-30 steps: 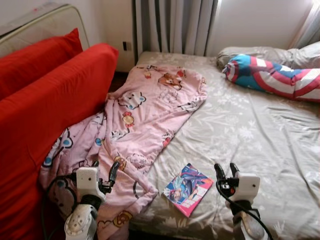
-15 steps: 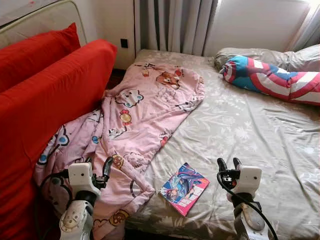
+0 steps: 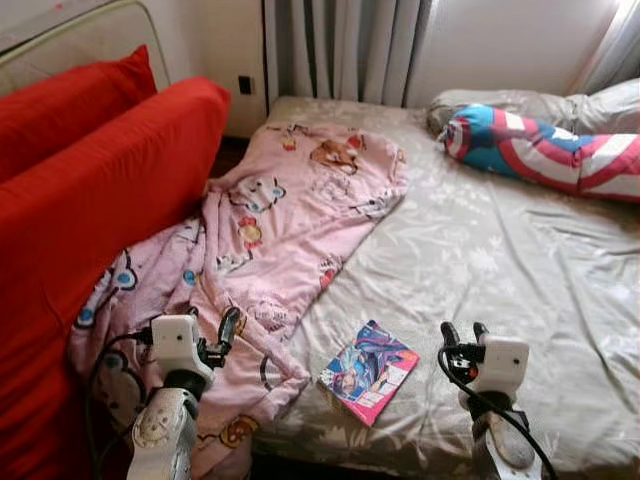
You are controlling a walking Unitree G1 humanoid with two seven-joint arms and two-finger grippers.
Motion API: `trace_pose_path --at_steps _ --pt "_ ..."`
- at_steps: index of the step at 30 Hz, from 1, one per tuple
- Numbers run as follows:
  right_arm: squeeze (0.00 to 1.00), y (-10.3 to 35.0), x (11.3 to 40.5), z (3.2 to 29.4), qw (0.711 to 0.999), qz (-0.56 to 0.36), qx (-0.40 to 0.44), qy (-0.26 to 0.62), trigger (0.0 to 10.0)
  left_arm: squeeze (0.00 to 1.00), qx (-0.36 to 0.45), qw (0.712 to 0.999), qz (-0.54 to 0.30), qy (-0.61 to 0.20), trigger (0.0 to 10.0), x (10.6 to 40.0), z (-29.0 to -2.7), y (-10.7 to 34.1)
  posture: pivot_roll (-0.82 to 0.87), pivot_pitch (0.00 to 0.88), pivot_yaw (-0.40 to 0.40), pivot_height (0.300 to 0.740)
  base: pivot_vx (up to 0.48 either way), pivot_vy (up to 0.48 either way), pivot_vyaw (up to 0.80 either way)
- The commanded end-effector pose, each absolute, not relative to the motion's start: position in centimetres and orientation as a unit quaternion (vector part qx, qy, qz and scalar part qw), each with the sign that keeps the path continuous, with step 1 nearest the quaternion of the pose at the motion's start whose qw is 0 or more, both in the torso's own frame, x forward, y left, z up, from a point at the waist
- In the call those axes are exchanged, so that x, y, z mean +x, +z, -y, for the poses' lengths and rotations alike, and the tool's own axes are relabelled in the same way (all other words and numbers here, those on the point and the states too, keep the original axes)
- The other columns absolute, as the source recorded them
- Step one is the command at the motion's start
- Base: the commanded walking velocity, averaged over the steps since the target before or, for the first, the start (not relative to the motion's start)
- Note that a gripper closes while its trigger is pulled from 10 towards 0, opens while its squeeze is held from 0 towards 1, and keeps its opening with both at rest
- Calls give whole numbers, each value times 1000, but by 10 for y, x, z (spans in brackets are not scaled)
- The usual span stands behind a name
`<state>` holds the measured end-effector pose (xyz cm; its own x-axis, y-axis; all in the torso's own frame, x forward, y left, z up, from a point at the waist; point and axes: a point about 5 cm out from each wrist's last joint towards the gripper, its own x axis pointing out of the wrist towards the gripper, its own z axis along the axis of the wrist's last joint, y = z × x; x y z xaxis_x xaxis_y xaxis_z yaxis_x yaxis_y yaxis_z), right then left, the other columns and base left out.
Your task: Clean up the room
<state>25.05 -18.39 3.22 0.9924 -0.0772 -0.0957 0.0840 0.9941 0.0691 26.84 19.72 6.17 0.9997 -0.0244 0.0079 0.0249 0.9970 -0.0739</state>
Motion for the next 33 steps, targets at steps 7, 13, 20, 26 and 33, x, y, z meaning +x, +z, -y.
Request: trace_pose_path --at_steps 7,13,20,26,33 --pt "0 38 255 178 998 -42 39 -31 10000 0 -35 999 6 -22 10000 275 -197 68 -57 73 -44 653 0 0 0" --pt "0 35 254 176 998 -47 42 -26 10000 0 -35 999 7 -23 10000 278 -197 70 -57 71 -49 653 0 0 0" --pt "0 35 255 176 998 -50 40 -20 10000 0 -40 999 6 -25 10000 277 -193 68 -57 67 -54 653 0 0 0" --pt "0 33 256 174 997 -60 42 -16 10000 0 -41 999 5 -25 10000 276 -193 68 -53 63 -56 653 0 0 0" --pt "0 36 256 166 998 -44 53 7 10000 0 -41 999 3 -30 10000 277 -192 68 -52 54 -53 634 0 0 0"
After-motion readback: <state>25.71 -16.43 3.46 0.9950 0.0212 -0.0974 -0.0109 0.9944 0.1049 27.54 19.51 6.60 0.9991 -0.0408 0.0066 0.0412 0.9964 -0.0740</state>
